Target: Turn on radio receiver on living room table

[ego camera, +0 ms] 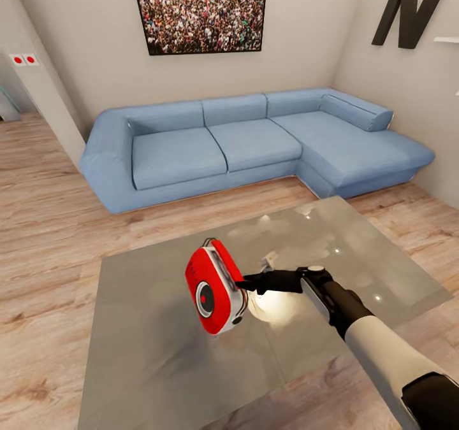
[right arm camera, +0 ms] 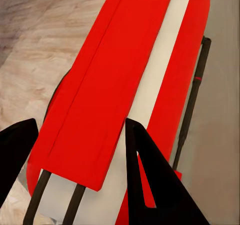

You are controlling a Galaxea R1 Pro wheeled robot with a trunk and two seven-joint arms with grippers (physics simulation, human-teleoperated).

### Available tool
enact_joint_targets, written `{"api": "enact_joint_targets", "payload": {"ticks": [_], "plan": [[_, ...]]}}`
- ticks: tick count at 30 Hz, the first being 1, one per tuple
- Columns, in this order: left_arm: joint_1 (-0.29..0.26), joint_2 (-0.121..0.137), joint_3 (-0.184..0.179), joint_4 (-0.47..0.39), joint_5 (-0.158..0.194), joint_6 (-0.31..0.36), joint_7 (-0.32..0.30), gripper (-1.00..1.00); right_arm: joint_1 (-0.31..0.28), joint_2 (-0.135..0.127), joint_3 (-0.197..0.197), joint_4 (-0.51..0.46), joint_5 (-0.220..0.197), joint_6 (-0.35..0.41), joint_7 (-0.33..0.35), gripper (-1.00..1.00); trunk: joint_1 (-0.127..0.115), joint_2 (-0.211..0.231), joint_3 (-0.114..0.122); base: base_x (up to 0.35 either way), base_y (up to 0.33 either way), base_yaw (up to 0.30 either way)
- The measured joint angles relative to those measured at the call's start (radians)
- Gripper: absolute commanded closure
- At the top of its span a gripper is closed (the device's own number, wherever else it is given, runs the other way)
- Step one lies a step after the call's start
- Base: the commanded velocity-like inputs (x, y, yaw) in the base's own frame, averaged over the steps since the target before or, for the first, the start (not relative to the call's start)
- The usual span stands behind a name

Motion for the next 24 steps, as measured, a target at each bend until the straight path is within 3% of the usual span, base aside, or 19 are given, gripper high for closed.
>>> {"api": "enact_joint_targets", "payload": {"ticks": [13, 15, 17, 20, 24], "plan": [[0.000, 0.003, -0.002, -0.003, 0.002, 0.004, -0.005, -1.00, 0.000, -0.005, -0.022, 0.001, 0.002, 0.008, 0.057, 1.00, 0.000, 0.000, 0.000, 0.000, 0.000, 0.000], [0.000, 0.008, -0.003, -0.008, 0.003, 0.008, -0.007, -1.00, 0.000, -0.008, -0.022, 0.001, -0.001, 0.010, 0.096, 1.00, 0.000, 0.000, 0.000, 0.000, 0.000, 0.000], [0.000, 0.015, -0.002, -0.026, 0.005, 0.010, -0.009, -1.00, 0.001, -0.014, -0.021, 0.002, -0.005, 0.014, 0.178, 1.00, 0.000, 0.000, 0.000, 0.000, 0.000, 0.000], [0.000, 0.007, -0.004, -0.136, 0.007, 0.042, -0.008, -1.00, 0.000, -0.032, -0.023, 0.005, 0.000, 0.006, 0.255, 1.00, 0.000, 0.000, 0.000, 0.000, 0.000, 0.000], [0.000, -0.027, -0.039, -0.304, 0.008, 0.213, -0.009, -1.00, 0.000, -0.037, -0.022, 0.005, -0.001, 0.006, 0.281, 1.00, 0.000, 0.000, 0.000, 0.000, 0.000, 0.000]]}}
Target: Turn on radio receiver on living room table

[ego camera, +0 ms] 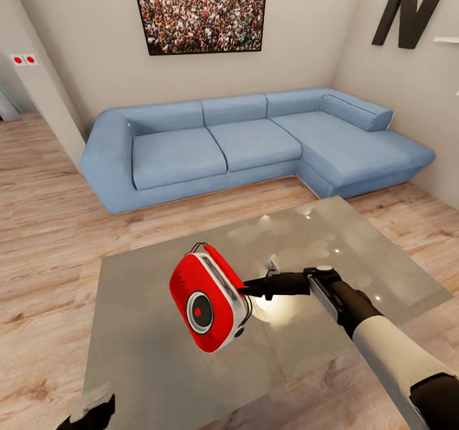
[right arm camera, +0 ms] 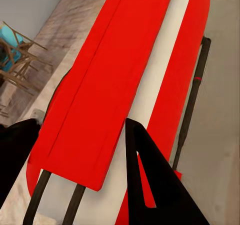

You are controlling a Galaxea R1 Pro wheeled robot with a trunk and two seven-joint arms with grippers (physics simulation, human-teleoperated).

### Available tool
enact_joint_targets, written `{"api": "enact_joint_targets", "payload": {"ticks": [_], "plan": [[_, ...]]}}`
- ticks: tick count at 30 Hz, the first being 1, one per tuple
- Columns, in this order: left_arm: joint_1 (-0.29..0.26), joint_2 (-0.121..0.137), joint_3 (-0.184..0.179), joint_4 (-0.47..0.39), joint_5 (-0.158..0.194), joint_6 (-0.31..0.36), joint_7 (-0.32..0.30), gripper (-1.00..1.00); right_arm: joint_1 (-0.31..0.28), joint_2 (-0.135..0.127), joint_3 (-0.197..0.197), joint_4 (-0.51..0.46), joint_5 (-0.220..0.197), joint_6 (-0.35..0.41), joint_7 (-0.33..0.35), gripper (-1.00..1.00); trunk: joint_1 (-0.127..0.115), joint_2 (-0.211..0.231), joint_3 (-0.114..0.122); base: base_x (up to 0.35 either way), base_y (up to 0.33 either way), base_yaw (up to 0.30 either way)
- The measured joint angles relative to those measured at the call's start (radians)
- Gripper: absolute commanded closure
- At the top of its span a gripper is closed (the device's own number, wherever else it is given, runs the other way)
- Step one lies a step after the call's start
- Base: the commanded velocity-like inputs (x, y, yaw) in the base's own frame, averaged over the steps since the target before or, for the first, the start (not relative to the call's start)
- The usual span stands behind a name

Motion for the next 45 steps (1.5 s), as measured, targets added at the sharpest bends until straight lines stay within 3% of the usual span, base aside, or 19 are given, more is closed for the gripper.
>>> {"api": "enact_joint_targets", "payload": {"ticks": [2, 3, 6, 10, 13, 17, 20, 27, 31, 42, 43, 45], "plan": [[0.000, -0.027, -0.054, -0.103, 0.001, 0.079, 0.000, -1.00, 0.000, -0.003, 0.000, 0.000, 0.000, -0.001, 0.022, 1.00, 0.000, 0.000, 0.000, 0.000, 0.000, 0.000], [0.000, -0.040, -0.083, -0.137, 0.002, 0.105, 0.001, 1.00, 0.000, -0.006, 0.000, 0.000, 0.000, -0.001, 0.033, 1.00, 0.000, 0.000, 0.000, 0.000, 0.000, 0.000], [0.000, -0.079, -0.162, -0.204, 0.001, 0.174, 0.002, 1.00, 0.000, -0.011, 0.000, 0.000, 0.001, -0.002, 0.052, 1.00, 0.000, 0.000, 0.000, 0.000, 0.000, 0.000], [0.000, -0.120, -0.237, -0.248, -0.001, 0.201, 0.006, 1.00, 0.000, -0.013, 0.000, 0.001, 0.000, -0.009, 0.052, 1.00, 0.000, 0.000, 0.000, 0.000, 0.000, 0.000], [0.000, -0.127, -0.245, -0.279, 0.002, 0.202, 0.017, 1.00, 0.000, -0.014, 0.000, 0.002, 0.001, -0.011, 0.050, 1.00, 0.000, 0.000, 0.000, 0.000, 0.000, 0.000], [0.000, -0.133, -0.203, -0.308, 0.040, 0.205, 0.071, 1.00, 0.000, -0.014, 0.000, 0.002, 0.000, -0.014, 0.046, 1.00, 0.000, 0.000, 0.000, 0.000, 0.000, 0.000], [0.000, -0.134, -0.204, -0.351, 0.055, 0.230, 0.077, 1.00, 0.000, -0.013, 0.000, 0.002, 0.000, -0.014, 0.043, 1.00, 0.000, 0.000, 0.000, 0.000, 0.000, 0.000], [0.000, -0.134, -0.300, -0.470, 0.060, 0.422, -0.006, 1.00, 0.000, -0.013, 0.000, 0.002, 0.000, -0.014, 0.042, 1.00, 0.000, 0.000, 0.000, 0.000, 0.000, 0.000], [0.000, -0.138, -0.405, -0.528, 0.061, 0.516, -0.097, 1.00, 0.000, -0.013, 0.000, 0.002, 0.000, -0.015, 0.042, 1.00, 0.000, 0.000, 0.000, 0.000, 0.000, 0.000], [0.000, -0.138, -0.467, -0.650, 0.058, 0.571, -0.125, 1.00, 0.000, -0.013, 0.001, 0.003, 0.001, -0.017, 0.041, 1.00, 0.000, 0.000, 0.000, 0.000, 0.000, 0.000], [0.000, -0.149, -0.470, -0.653, 0.033, 0.572, -0.124, 1.00, -0.001, -0.013, 0.000, 0.004, 0.002, -0.020, 0.039, 1.00, 0.000, 0.000, 0.000, 0.000, 0.000, 0.000], [0.001, -0.172, -0.441, -0.655, 0.032, 0.572, -0.135, 1.00, -0.001, -0.013, -0.002, 0.003, -0.002, -0.020, 0.032, 1.00, 0.000, 0.000, 0.000, 0.000, 0.000, 0.000]]}}
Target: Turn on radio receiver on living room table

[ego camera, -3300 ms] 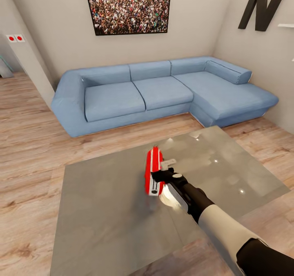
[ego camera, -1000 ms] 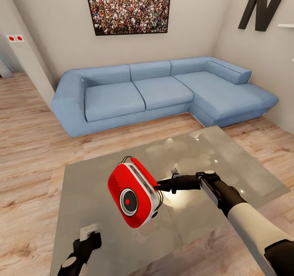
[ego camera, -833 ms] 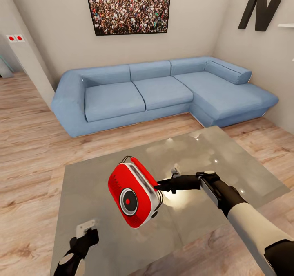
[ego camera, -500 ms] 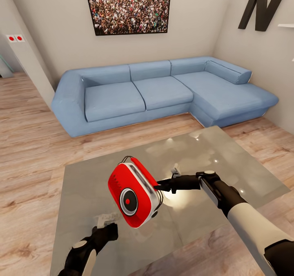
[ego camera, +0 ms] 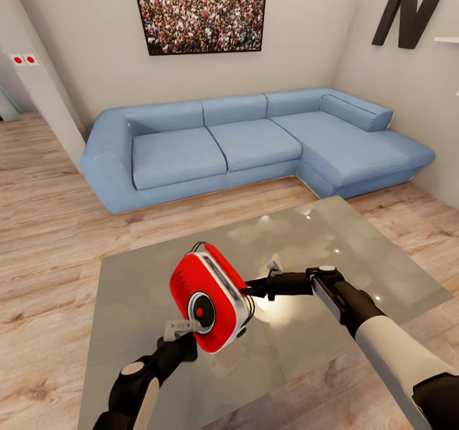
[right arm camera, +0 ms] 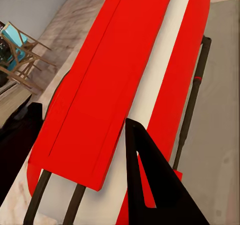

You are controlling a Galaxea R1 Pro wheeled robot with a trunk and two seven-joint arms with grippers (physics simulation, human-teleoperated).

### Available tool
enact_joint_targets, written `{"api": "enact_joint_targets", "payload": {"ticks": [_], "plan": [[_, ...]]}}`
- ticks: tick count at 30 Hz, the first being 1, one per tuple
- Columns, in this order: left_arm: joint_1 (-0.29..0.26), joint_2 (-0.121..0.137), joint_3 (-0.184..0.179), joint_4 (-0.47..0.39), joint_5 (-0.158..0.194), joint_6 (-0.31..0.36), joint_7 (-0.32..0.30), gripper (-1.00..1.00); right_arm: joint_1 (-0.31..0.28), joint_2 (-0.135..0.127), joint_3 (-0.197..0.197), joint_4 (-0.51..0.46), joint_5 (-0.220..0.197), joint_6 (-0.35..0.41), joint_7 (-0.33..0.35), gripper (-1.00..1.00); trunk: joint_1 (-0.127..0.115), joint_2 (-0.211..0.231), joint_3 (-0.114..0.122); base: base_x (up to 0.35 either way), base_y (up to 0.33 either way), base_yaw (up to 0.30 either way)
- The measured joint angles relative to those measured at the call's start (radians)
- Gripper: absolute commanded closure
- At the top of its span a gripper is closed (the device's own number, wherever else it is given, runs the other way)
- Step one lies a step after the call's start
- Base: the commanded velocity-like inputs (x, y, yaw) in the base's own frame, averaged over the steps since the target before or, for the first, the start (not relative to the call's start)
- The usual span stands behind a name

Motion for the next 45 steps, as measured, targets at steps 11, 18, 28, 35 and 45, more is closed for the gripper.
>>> {"api": "enact_joint_targets", "payload": {"ticks": [11, 18, 28, 35, 45], "plan": [[-0.010, -0.027, -0.045, -0.032, 0.013, 0.000, -0.106, 1.00, 0.001, 0.000, 0.003, 0.000, 0.002, 0.000, -0.067, 1.00, 0.000, 0.000, 0.000, 0.000, 0.000, 0.000], [-0.095, -0.027, -0.042, -0.027, 0.014, 0.001, -0.111, 1.00, 0.001, 0.000, 0.003, 0.001, 0.004, 0.000, -0.084, 1.00, 0.000, 0.000, 0.000, 0.000, 0.000, 0.000], [-0.110, -0.028, -0.040, 0.044, -0.149, -0.011, -0.095, 1.00, 0.001, 0.001, 0.005, 0.001, 0.046, 0.000, -0.070, 1.00, 0.000, 0.000, 0.000, 0.000, 0.000, 0.000], [-0.116, -0.028, -0.040, 0.103, -0.162, -0.030, -0.093, 1.00, 0.001, 0.001, 0.005, 0.001, 0.069, 0.000, -0.077, 1.00, 0.000, 0.000, 0.000, 0.000, 0.000, 0.000], [-0.117, -0.022, 0.155, 0.148, -0.163, -0.034, -0.085, 1.00, 0.001, 0.000, 0.004, 0.001, 0.008, 0.003, -0.205, 1.00, 0.000, 0.000, 0.000, 0.000, 0.000, 0.000]]}}
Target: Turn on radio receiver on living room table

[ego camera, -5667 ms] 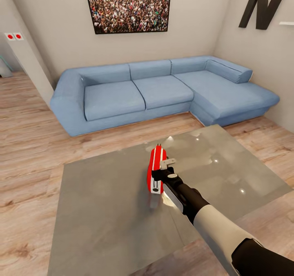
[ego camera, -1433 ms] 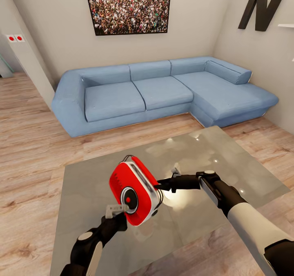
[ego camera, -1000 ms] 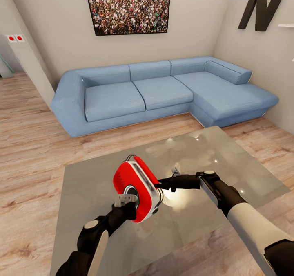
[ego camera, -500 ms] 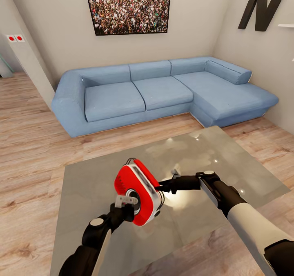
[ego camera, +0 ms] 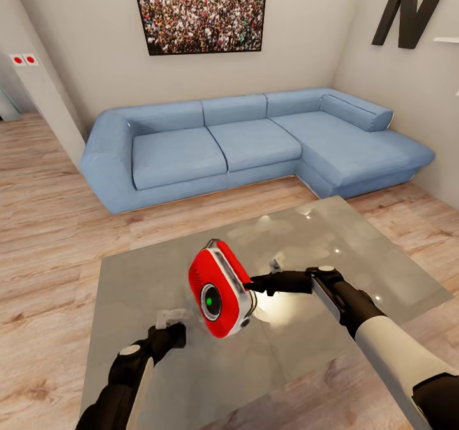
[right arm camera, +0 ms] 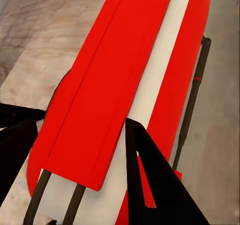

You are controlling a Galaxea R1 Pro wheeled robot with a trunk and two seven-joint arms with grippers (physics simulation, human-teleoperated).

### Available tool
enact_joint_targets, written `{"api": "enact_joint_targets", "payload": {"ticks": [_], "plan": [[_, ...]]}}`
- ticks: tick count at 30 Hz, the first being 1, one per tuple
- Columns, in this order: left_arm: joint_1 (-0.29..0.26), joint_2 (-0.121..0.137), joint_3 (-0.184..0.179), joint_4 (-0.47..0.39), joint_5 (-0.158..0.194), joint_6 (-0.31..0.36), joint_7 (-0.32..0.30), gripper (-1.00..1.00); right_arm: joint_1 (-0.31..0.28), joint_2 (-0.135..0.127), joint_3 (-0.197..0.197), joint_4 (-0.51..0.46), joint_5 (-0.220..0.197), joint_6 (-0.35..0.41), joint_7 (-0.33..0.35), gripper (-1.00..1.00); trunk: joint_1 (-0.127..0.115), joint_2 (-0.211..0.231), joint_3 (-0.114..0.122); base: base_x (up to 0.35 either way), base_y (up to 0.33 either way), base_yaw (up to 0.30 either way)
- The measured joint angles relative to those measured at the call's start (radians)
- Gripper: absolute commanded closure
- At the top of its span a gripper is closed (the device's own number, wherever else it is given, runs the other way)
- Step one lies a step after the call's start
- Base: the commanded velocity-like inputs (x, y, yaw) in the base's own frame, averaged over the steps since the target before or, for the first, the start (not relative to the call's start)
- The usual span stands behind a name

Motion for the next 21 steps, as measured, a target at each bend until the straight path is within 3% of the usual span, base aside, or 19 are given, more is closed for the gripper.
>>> {"api": "enact_joint_targets", "payload": {"ticks": [1, 6, 9, 12, 14, 21], "plan": [[0.000, 0.012, 0.045, 0.017, -0.001, -0.009, 0.000, 1.00, 0.000, 0.000, 0.001, 0.001, 0.006, -0.001, -0.070, 1.00, 0.000, 0.000, 0.000, 0.000, 0.000, 0.000], [0.000, 0.033, 0.205, 0.155, 0.000, -0.098, 0.015, 1.00, 0.000, 0.002, -0.002, -0.001, 0.006, 0.006, -0.182, 1.00, 0.000, 0.000, 0.000, 0.000, 0.000, 0.000], [0.000, 0.059, 0.261, 0.210, 0.002, -0.155, 0.026, 1.00, 0.000, 0.002, -0.003, -0.002, -0.001, 0.012, -0.227, 1.00, 0.000, 0.000, 0.000, 0.000, 0.000, 0.000], [0.000, 0.080, 0.277, 0.238, 0.004, -0.176, 0.029, 1.00, 0.000, 0.001, -0.003, 0.001, 0.000, 0.012, -0.313, 1.00, 0.000, 0.000, 0.000, 0.000, 0.000, 0.000], [0.000, 0.085, 0.279, 0.246, 0.003, -0.180, 0.029, 1.00, 0.000, 0.005, -0.001, 0.002, 0.000, 0.011, -0.429, 1.00, 0.000, 0.000, 0.000, 0.000, 0.000, 0.000], [0.001, 0.093, 0.290, 0.250, 0.003, -0.182, 0.028, 1.00, 0.000, 0.009, 0.000, 0.001, -0.007, 0.017, -0.498, 1.00, 0.000, 0.000, 0.000, 0.000, 0.000, 0.000]]}}
